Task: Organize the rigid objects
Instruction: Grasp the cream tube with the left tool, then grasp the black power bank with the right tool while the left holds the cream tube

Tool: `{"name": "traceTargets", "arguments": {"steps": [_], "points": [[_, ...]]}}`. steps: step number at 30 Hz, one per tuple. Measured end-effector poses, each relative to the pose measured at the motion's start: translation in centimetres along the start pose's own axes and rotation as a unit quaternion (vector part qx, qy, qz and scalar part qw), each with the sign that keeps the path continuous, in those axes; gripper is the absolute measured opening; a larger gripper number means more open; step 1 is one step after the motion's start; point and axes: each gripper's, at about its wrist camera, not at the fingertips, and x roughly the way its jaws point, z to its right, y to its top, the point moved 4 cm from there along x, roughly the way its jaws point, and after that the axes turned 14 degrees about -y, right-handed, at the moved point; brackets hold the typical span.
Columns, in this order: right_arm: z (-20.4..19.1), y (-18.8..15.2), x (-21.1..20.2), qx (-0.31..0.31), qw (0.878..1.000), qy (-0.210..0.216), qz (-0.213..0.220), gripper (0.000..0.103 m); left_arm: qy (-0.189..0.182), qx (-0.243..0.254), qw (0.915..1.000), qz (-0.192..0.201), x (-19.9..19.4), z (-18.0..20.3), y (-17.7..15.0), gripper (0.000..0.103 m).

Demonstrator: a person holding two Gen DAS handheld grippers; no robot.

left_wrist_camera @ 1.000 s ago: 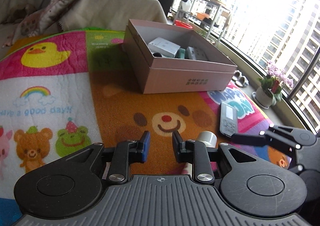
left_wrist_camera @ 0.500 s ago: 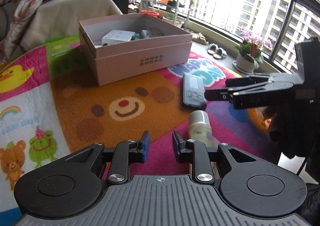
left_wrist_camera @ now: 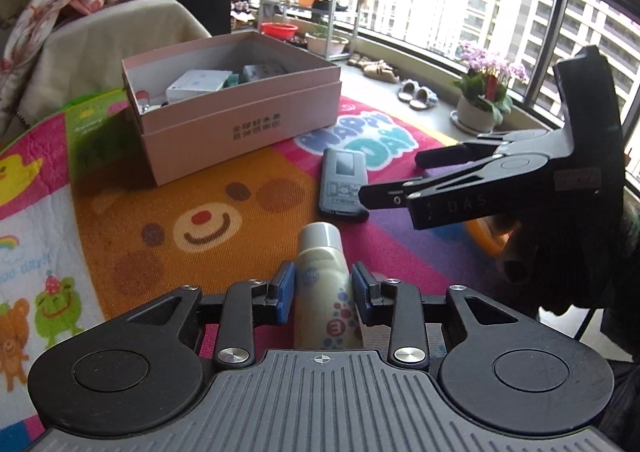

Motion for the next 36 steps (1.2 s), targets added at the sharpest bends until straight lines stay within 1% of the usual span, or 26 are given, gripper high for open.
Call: {"name": "traceTargets", "arguments": {"steps": [2, 3, 5, 7, 8, 11, 14, 15, 18, 20, 22, 26, 28, 29, 31, 33, 34, 35, 36], "points": [[0.0, 0.0, 0.0, 0.000, 1.000, 0.000, 0.000, 0.091, 0.014, 0.012, 0.9998, -0.011, 0.5, -0.1, -0.5, 0.034], [0.0, 0.0, 0.0, 0.000, 1.000, 0.000, 0.000, 0.091, 0.015, 0.018, 0.9997, -0.004, 0.5, -0.1, -0.7, 0.035], [0.0, 0.0, 0.0, 0.000, 1.000, 0.002, -0.001, 0.092, 0.010, 0.014, 0.9999, -0.001, 0.4, -0.4, -0.7, 0.034], [-0.1, 0.1, 0.1, -0.002, 1.000, 0.009, -0.005, 0.096, 0.008, 0.005, 0.9999, 0.006, 0.2, -1.1, -0.6, 0.031], [-0.1, 0.1, 0.2, -0.003, 1.000, 0.013, -0.007, 0.097, 0.014, 0.004, 0.9998, 0.010, 0.1, -1.4, -0.6, 0.031], [-0.4, 0.2, 0.4, -0.014, 1.000, 0.020, -0.014, 0.103, 0.058, -0.007, 0.9979, 0.028, -0.3, -3.3, -0.4, 0.031], [-0.6, 0.1, 0.4, -0.023, 0.999, 0.018, -0.016, 0.103, 0.094, -0.053, 0.9926, 0.056, -0.7, -6.3, -0.1, 0.031], [-0.7, 0.1, 0.5, -0.028, 0.999, 0.017, -0.017, 0.103, 0.098, -0.069, 0.9906, 0.067, -1.0, -7.0, -0.1, 0.031], [-1.2, 0.1, 0.6, -0.051, 0.998, 0.009, -0.024, 0.103, 0.082, -0.106, 0.9869, 0.089, -1.5, -8.3, -0.2, 0.031], [-1.8, 0.0, 0.7, -0.075, 0.997, -0.005, -0.028, 0.103, 0.081, -0.103, 0.9869, 0.094, -1.7, -8.3, -0.4, 0.031], [-2.1, 0.1, 0.7, -0.082, 0.996, -0.010, -0.028, 0.103, 0.085, -0.090, 0.9877, 0.094, -1.6, -7.9, -0.7, 0.031], [-3.0, -0.1, 0.4, -0.090, 0.996, 0.007, -0.020, 0.103, 0.094, -0.071, 0.9889, 0.090, -1.5, -7.0, -1.0, 0.031], [-4.0, -0.2, 0.1, -0.101, 0.994, 0.031, -0.016, 0.100, 0.095, -0.070, 0.9886, 0.094, -1.4, -7.1, -1.1, 0.031], [-4.6, -0.2, -0.1, -0.108, 0.993, 0.042, -0.012, 0.099, 0.091, -0.075, 0.9883, 0.097, -1.5, -7.2, -1.1, 0.031], [-6.1, -0.4, -0.6, -0.135, 0.989, 0.065, -0.001, 0.092, 0.082, -0.088, 0.9871, 0.106, -1.7, -7.6, -1.3, 0.032], [-7.3, -0.5, -1.0, -0.159, 0.983, 0.088, 0.006, 0.088, 0.069, -0.104, 0.9855, 0.116, -2.0, -8.0, -1.4, 0.031], [-7.7, -0.4, -1.2, -0.177, 0.980, 0.088, 0.017, 0.086, 0.064, -0.109, 0.9847, 0.120, -2.1, -8.2, -1.5, 0.031], [-7.9, -0.3, -1.6, -0.195, 0.977, 0.078, 0.035, 0.086, 0.061, -0.113, 0.9842, 0.122, -2.1, -8.3, -1.6, 0.031], [-7.9, 0.0, -1.9, -0.211, 0.974, 0.055, 0.060, 0.086, 0.058, -0.116, 0.9838, 0.124, -2.2, -8.3, -1.6, 0.031]]}}
